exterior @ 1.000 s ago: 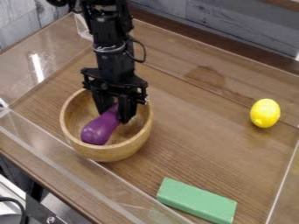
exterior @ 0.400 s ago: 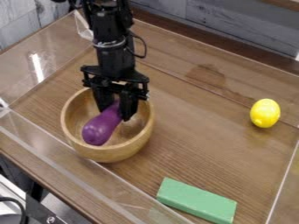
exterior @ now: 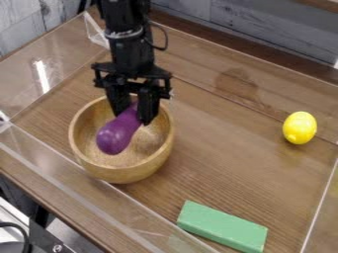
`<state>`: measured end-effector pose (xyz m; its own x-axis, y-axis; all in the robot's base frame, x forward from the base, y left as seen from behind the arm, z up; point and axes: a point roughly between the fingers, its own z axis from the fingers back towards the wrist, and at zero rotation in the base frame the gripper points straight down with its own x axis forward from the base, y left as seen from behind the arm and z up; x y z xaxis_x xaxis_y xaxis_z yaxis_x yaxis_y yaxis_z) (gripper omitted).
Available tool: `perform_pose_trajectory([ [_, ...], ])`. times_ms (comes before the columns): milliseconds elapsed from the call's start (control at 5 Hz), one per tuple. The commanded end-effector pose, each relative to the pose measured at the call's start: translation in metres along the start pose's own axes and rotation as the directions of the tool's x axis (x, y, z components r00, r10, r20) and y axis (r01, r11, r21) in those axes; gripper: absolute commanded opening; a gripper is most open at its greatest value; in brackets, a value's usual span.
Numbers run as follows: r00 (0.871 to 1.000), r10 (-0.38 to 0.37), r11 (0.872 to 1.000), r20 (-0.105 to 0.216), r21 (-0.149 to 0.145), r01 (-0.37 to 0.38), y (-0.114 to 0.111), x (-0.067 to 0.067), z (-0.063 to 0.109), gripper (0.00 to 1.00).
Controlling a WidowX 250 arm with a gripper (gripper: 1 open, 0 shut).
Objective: Remove the purple eggplant from inside the brown bowl and put it on the table
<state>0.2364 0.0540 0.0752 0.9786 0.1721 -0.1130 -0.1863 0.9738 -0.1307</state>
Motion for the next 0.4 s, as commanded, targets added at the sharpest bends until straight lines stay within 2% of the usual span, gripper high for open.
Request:
perform_pose_trajectory([
  [0,0.997,-0.008,1.0,0.074,-0.006,0.008,-0.0098,0.0073,0.0235,0.0],
  [200,0.997,-0.004,1.0,0.071,-0.012,0.005,-0.0128,0.0064,0.0226,0.0],
])
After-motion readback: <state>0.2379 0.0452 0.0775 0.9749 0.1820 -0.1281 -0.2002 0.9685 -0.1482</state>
